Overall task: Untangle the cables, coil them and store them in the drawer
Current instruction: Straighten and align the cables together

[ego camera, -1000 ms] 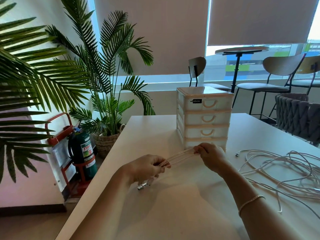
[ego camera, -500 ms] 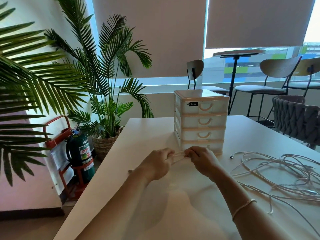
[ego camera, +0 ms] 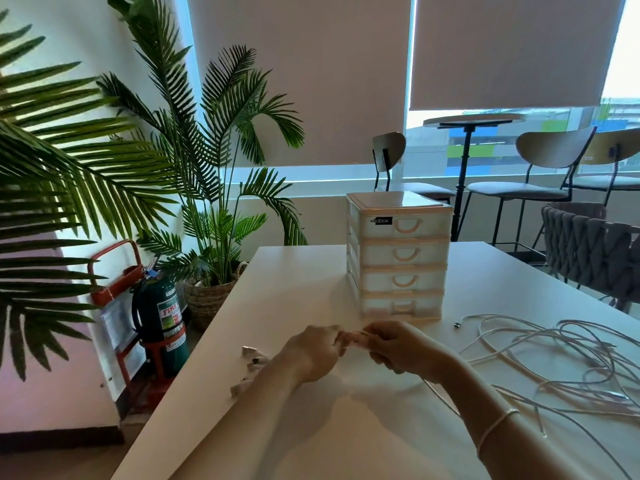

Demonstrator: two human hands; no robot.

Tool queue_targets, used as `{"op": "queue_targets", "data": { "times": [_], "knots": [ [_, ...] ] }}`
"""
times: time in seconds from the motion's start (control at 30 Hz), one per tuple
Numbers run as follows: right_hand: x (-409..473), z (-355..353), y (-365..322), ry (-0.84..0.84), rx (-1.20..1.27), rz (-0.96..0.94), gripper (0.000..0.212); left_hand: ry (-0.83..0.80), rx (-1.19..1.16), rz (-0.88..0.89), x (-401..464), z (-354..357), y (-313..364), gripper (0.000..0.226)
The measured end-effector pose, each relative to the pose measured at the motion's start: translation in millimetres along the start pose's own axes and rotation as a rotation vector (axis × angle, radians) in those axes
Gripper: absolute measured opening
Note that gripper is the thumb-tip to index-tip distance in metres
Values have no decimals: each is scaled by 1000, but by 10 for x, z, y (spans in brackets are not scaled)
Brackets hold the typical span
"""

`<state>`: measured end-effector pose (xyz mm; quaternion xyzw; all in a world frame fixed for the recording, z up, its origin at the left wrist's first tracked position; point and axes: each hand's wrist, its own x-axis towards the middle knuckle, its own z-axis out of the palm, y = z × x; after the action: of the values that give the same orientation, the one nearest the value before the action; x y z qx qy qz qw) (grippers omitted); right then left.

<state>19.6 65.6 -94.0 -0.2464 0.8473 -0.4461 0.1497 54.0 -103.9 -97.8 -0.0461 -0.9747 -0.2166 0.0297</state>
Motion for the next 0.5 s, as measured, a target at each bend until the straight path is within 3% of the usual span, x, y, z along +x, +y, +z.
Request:
{"op": "queue_targets", "data": {
  "times": [0.17, 0.23, 0.37, 0.43, 0.5],
  "knots": [
    [-250, -582, 148, -168, -175, 167, 7, 23, 5, -7, -28, -17, -124, 37],
    [-402, -971, 244, -168, -319, 282, 11, 41, -4, -15, -42, -52, -178, 37],
    [-620, -1638, 410, 34, -531, 473, 17, 39, -11, -3, -40, -54, -126, 37],
    [-655, -1701, 318, 91, -941, 584, 4, 33, 0, 8, -28, -23, -52, 37],
    [-611, -1578, 204, 78, -1180, 694, 47, 32, 18, 8, -26, 0, -14, 36]
  ]
}}
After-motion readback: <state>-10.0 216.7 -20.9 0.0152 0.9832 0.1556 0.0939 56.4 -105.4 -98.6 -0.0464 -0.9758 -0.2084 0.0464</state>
